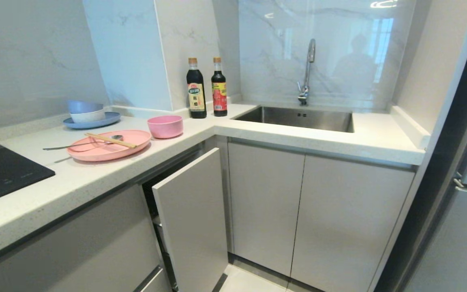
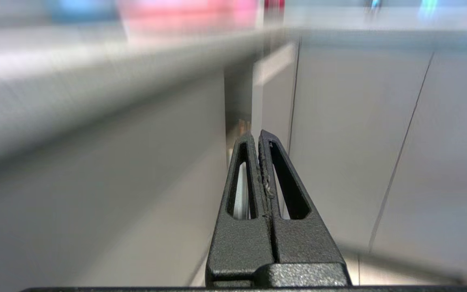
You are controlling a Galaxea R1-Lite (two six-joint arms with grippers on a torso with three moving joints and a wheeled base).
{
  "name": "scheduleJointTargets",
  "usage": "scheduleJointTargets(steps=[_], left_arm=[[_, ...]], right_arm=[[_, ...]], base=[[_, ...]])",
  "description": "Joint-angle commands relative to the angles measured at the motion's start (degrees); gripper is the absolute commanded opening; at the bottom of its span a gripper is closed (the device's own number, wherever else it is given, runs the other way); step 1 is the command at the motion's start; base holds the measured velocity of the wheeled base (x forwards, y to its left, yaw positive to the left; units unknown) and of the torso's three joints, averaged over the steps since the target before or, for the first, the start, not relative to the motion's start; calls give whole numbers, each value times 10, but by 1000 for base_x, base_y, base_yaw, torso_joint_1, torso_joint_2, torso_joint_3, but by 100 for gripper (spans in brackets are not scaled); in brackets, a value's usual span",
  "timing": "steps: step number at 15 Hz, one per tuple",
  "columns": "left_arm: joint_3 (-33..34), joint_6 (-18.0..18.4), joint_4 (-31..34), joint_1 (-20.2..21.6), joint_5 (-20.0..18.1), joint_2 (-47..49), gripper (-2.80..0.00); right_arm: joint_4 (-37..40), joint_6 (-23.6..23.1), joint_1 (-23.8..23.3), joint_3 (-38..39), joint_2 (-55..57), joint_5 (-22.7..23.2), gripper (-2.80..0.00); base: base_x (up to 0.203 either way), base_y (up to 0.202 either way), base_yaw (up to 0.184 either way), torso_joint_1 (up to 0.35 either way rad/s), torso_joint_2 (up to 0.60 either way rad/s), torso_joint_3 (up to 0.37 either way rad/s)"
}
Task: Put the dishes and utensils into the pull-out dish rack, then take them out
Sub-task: Open the cupboard
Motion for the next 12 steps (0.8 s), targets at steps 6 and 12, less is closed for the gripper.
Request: scheduleJointTargets(steps=[6,12], left_arm=[[-434,25,110,1,14,249,-280],[-645,60,134,-31,24,552,-280]], right_arm=[[0,0,0,1,0,0,-280],[0,0,0,1,0,0,-280]], base=[[0,0,0,0,0,0],[0,0,0,0,0,0]])
